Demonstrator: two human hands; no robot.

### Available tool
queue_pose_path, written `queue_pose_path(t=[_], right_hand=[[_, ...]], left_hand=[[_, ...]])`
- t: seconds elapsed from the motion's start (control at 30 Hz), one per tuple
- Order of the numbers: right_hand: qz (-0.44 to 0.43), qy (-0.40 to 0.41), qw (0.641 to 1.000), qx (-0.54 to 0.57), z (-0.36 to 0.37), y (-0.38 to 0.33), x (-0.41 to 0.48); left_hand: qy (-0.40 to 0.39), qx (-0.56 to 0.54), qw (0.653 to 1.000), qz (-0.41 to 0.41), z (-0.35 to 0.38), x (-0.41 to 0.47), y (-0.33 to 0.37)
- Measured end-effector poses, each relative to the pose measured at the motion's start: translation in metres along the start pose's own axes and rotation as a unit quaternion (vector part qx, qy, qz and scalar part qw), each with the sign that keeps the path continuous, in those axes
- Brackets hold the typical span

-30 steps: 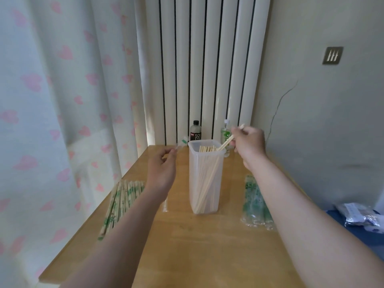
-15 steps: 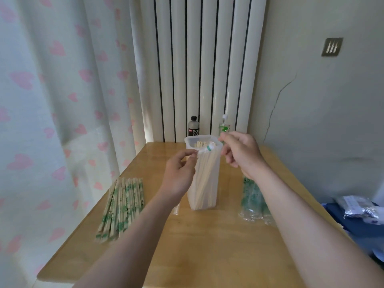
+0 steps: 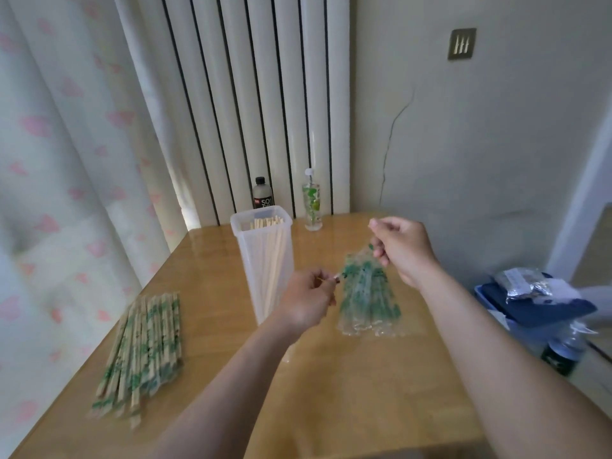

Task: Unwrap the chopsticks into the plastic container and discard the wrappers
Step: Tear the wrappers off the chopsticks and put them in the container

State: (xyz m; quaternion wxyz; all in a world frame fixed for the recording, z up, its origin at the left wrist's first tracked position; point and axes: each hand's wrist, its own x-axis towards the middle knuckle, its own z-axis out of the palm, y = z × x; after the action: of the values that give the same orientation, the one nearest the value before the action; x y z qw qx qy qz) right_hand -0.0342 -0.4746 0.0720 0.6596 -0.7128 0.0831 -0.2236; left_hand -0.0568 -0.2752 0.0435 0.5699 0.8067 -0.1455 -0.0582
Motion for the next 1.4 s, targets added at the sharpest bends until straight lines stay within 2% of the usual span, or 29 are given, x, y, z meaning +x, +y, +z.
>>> queue_pose_path(t=[0.07, 0.1, 0.2, 0.27, 0.47, 0.63, 0.87, 1.2, 1.4], right_hand=[[0.021, 0.085, 0.995, -0.041, -0.019, 0.024, 0.008], [0.025, 0.112, 0.988, -0.101, -0.030, 0.040, 0.010], [0.056, 0.097, 0.951, -0.288, -0.057, 0.090, 0.000], [0.071, 0.077, 0.936, -0.335, -0.064, 0.119, -0.011], [0.047, 0.067, 0.927, -0.366, -0.063, 0.142, -0.019], [0.040, 0.057, 0.935, -0.349, -0.065, 0.143, -0.015], [0.045, 0.053, 0.940, -0.333, -0.066, 0.140, -0.014], [0.057, 0.061, 0.946, -0.313, -0.067, 0.141, -0.013], [0.087, 0.048, 0.957, -0.272, -0.071, 0.134, -0.016]], left_hand=[[-0.001, 0.001, 1.000, -0.023, 0.011, 0.010, -0.003], [0.002, -0.014, 0.999, -0.037, 0.016, 0.014, -0.003], [0.018, -0.048, 0.996, -0.070, 0.030, 0.035, -0.006], [0.041, -0.025, 0.995, -0.083, 0.038, 0.053, -0.009], [0.091, 0.053, 0.990, -0.092, 0.062, 0.111, -0.025], [0.114, 0.147, 0.978, -0.097, 0.074, 0.147, -0.036], [0.121, 0.170, 0.972, -0.105, 0.083, 0.169, -0.047], [0.088, 0.147, 0.981, -0.094, 0.074, 0.157, -0.047], [0.012, 0.167, 0.985, -0.051, 0.057, 0.115, -0.032]])
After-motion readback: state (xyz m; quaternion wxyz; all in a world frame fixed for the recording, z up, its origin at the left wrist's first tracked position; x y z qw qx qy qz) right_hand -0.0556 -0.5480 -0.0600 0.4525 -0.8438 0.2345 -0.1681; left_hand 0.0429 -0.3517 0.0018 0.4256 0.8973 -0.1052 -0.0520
